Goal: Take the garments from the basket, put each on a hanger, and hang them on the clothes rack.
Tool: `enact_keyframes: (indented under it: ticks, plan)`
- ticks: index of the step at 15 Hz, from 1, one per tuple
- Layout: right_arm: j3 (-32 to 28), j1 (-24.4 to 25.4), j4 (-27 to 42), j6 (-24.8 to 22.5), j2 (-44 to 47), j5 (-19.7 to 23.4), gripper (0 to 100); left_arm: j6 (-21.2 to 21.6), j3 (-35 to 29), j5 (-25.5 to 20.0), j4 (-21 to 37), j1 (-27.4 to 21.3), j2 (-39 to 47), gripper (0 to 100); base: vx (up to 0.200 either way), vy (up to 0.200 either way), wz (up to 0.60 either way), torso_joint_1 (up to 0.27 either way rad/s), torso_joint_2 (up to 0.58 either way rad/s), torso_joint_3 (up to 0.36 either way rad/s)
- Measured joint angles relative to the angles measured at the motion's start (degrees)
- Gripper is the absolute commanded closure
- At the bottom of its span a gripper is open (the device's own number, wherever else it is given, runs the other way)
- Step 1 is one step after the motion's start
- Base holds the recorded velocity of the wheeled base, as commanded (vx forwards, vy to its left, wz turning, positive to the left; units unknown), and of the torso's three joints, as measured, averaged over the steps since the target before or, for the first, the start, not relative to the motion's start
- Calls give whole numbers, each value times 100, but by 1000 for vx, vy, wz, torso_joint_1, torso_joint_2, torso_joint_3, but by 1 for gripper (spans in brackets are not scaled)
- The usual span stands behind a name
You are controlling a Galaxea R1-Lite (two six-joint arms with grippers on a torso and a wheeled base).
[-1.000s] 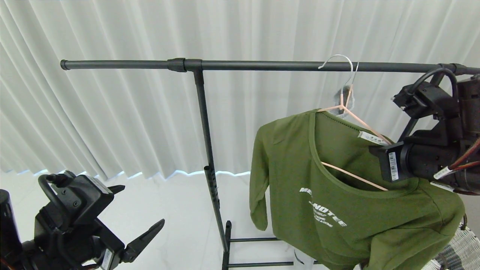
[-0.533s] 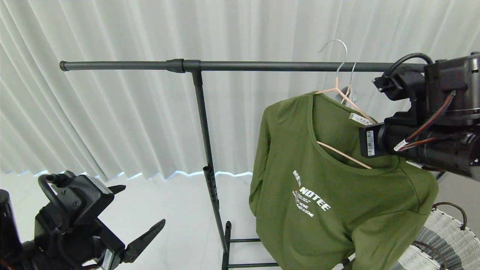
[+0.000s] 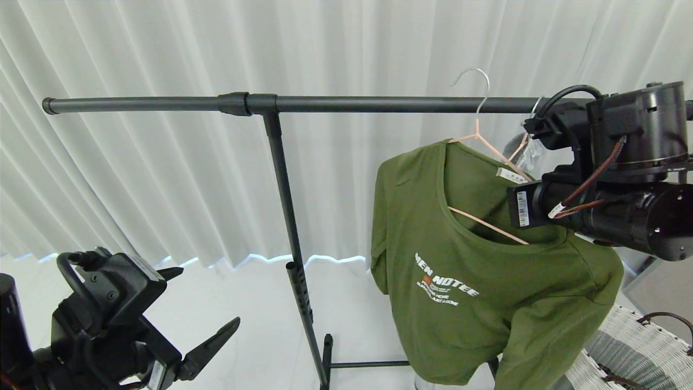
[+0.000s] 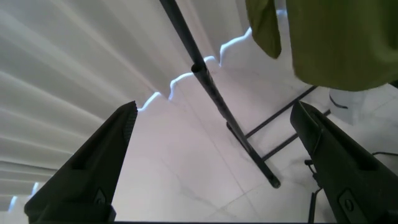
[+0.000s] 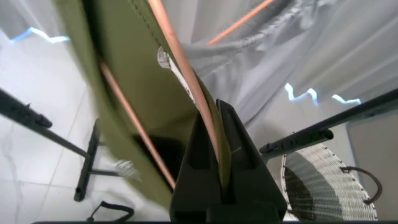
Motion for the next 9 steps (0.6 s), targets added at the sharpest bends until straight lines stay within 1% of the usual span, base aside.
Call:
enact_keyframes:
  ticks: [2,6,9]
  plan:
    - [-28,2,-13,-4,73,-29,100,0,4,-4,0,-49,-4,0,0,0,0,0,0,0]
    - [-255,-20,-163,-6,410,-263,100,2,11,-4,0,-90,-1,0,0,0,0,0,0,0]
    - [-428,-30,-310,-6,733,-295,100,0,11,-4,0,-94,-4,0,0,0,0,0,0,0]
